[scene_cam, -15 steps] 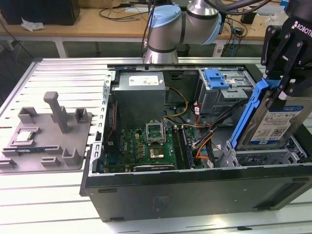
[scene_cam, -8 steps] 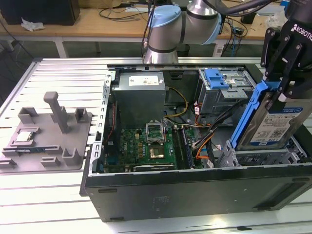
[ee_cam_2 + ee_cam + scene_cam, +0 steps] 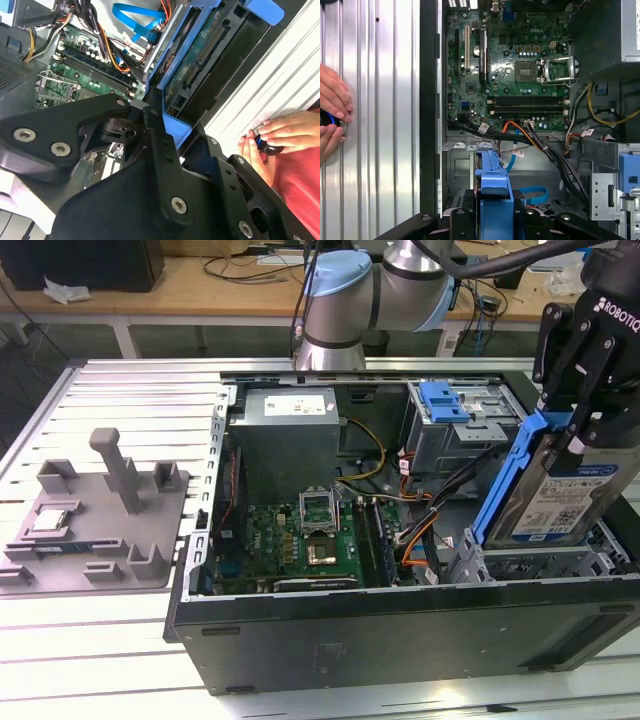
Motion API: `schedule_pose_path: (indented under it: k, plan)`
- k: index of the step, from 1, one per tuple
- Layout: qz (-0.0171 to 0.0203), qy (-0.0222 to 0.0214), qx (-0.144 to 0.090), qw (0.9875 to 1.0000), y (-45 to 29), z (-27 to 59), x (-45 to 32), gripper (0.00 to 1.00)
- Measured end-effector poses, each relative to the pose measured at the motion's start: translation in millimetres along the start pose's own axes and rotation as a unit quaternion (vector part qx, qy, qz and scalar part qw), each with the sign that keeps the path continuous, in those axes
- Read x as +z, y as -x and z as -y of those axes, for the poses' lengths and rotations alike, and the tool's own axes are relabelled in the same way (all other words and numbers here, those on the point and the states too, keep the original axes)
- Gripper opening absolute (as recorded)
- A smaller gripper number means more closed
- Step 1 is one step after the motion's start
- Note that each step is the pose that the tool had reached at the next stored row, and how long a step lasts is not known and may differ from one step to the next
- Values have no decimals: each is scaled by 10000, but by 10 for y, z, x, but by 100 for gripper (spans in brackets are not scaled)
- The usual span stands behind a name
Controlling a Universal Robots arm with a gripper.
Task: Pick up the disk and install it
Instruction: 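Insert the disk into the insertion slot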
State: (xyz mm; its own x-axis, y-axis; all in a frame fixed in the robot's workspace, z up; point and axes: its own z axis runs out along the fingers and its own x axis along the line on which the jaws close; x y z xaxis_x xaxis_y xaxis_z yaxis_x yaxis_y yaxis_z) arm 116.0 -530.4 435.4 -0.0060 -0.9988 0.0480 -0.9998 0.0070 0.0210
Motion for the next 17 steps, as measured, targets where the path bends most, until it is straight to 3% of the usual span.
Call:
schedule_pose_path:
  k: [17]
  plan:
    - [0,0,0,10000,-1,3,124,36]
